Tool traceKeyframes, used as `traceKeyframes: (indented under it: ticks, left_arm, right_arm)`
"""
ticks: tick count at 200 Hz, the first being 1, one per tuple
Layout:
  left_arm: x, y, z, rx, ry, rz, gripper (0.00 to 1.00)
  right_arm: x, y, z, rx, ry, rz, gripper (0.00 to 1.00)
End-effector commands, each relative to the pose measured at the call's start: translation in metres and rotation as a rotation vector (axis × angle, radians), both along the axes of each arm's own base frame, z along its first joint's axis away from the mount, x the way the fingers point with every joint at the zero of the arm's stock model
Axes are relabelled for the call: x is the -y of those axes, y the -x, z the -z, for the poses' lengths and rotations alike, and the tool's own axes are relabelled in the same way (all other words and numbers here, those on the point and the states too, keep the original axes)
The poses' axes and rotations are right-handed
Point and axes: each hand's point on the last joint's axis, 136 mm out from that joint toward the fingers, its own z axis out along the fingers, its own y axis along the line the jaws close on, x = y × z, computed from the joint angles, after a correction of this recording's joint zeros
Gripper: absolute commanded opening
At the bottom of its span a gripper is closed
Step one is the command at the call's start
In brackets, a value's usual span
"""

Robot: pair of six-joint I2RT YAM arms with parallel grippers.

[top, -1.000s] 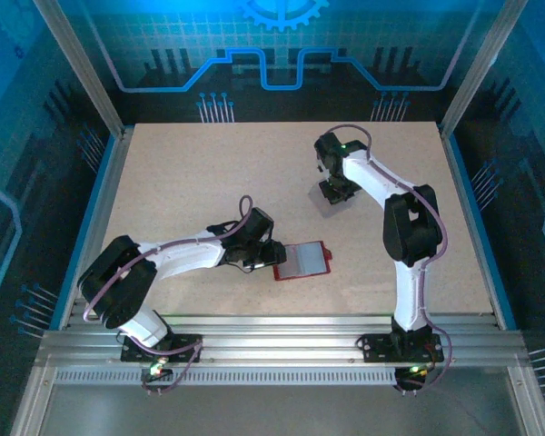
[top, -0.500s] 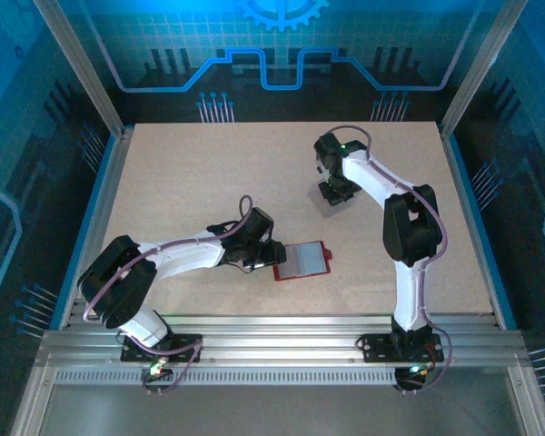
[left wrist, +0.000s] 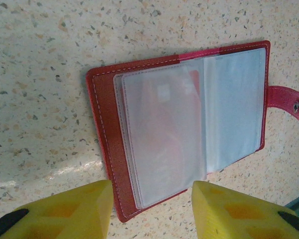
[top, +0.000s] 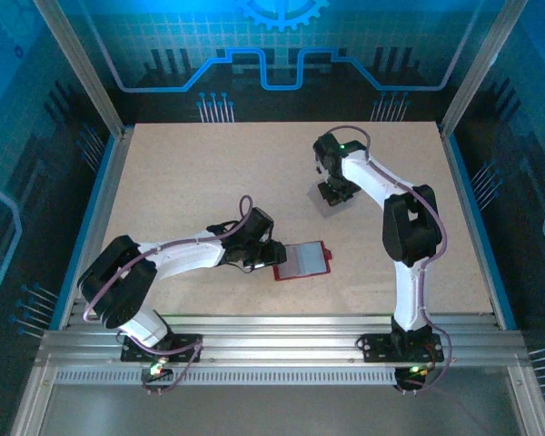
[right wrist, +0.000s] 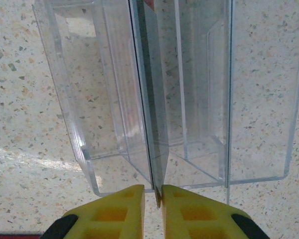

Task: Put the credit cards into the card holder
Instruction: Pick up the credit card from the storage box.

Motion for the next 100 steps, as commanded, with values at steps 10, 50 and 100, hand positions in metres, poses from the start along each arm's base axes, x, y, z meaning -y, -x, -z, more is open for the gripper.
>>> traceKeyframes:
  ticks: [10,50,100]
  left_arm:
    - [-0.0007,0.0001,-0.0021,-0.005,0.018,0.001,0.47]
    - [-0.0003,0.0002,-0.0020,-0.007,0.017,0.001,0.47]
    - [-0.0009,-0.0003,-0.0031,-0.006,0.015,-0.002,0.47]
  right_arm:
    - [0.0002,0.0075,0.0041,-0.040,0.023,-0.010,0.18]
    - [0.0010,0.0083,0.0027,-0.039,0.030,-0.008,0.17]
    - [0.0013,0.0079,0.0025,-0.037,0.031,-0.004,0.14]
